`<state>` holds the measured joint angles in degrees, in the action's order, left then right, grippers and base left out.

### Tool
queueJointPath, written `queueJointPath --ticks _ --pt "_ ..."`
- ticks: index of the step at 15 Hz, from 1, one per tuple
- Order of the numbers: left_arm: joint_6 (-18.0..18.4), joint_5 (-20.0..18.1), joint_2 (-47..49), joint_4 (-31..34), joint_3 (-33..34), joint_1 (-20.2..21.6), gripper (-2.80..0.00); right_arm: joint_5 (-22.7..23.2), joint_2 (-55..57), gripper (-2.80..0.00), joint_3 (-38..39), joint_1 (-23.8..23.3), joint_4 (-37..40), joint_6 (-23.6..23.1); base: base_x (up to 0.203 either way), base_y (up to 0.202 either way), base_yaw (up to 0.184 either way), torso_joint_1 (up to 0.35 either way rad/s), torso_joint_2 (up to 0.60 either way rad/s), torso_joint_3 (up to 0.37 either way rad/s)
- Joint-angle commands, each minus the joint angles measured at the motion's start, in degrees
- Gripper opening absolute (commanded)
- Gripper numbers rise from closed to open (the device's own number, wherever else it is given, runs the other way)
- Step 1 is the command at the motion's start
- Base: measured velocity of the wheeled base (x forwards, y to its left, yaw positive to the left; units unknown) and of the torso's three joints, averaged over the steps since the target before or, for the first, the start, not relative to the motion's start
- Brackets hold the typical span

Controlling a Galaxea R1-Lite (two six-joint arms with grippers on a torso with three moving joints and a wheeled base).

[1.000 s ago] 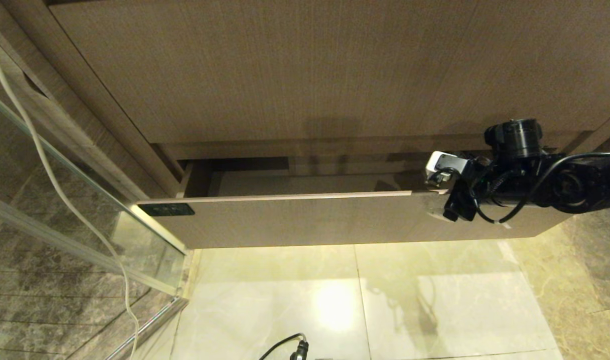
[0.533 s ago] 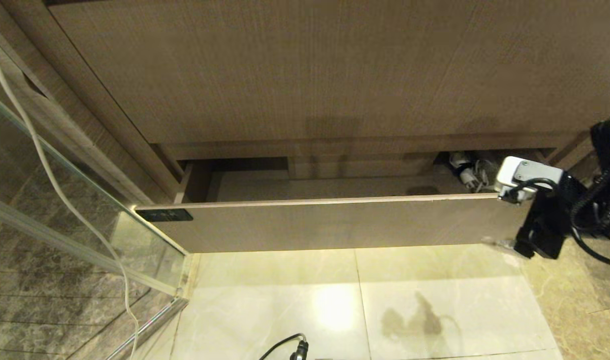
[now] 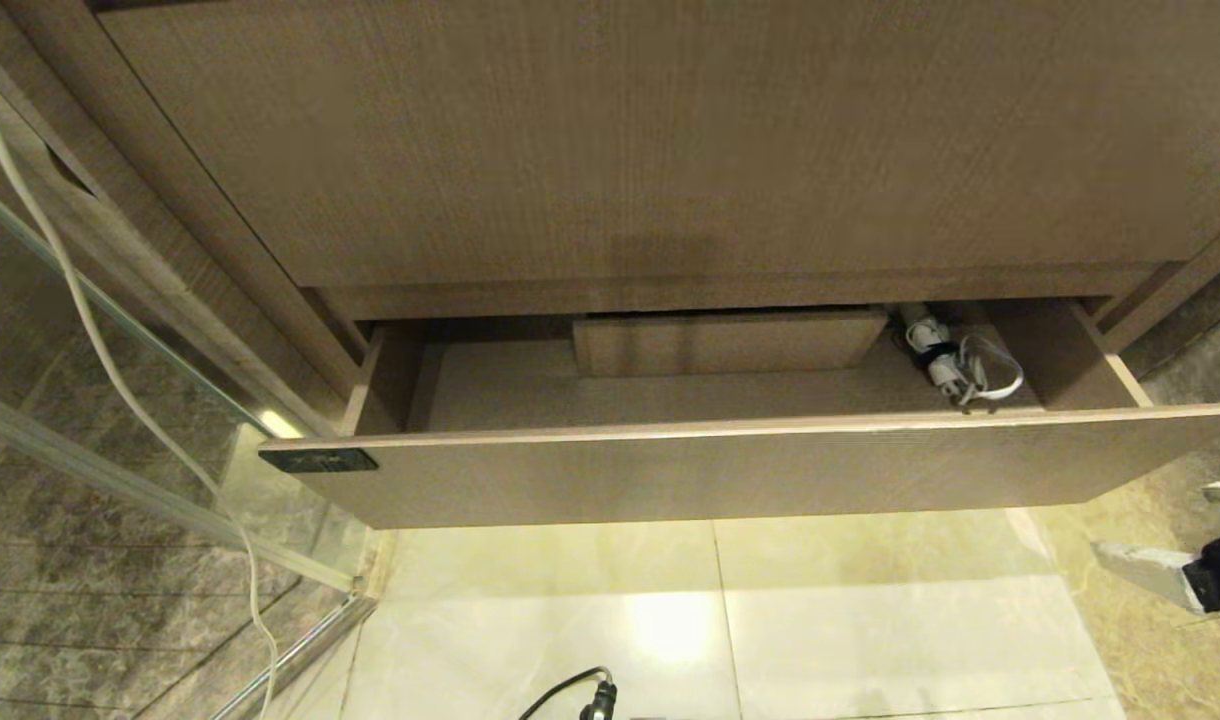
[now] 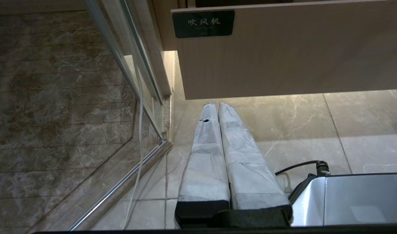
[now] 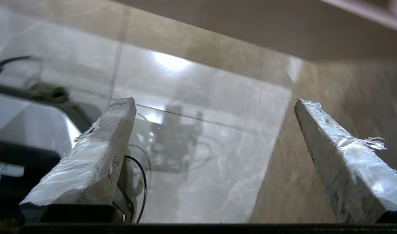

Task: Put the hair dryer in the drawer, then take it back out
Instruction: Pull open the drawer

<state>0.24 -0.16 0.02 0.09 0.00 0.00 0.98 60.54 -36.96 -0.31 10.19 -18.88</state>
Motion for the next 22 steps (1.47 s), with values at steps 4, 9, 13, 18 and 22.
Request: queueJointPath --ticks 4,9,13,18,22 --pt "0.0 0.0 0.1 0.0 0.1 0.0 -2.8 -3.9 1.4 -2.8 -2.7 -1.8 -0.7 1.3 0.0 0.0 0.0 0.0 0.0 0.0" --pt "0.0 0.0 0.0 0.0 0.1 0.0 -2.8 -4.4 15.0 -2.8 -13.7 -4.5 -1.0 1.7 0.0 0.0 0.0 0.0 0.0 0.0" --pt "0.0 0.0 0.1 0.0 0.1 0.0 -2.8 -4.3 26.5 -2.8 -20.8 -7.3 -0.8 1.9 0.0 0.0 0.0 0.0 0.0 0.0" --pt "0.0 0.0 0.0 0.0 0.1 0.0 -2.8 -4.3 38.0 -2.8 -24.3 -9.0 -1.1 1.9 0.0 0.0 0.0 0.0 0.0 0.0" --pt "0.0 0.0 0.1 0.0 0.1 0.0 -2.8 -4.3 47.0 0.0 -31.7 -10.6 -1.4 1.7 0.0 0.0 0.0 0.0 0.0 0.0"
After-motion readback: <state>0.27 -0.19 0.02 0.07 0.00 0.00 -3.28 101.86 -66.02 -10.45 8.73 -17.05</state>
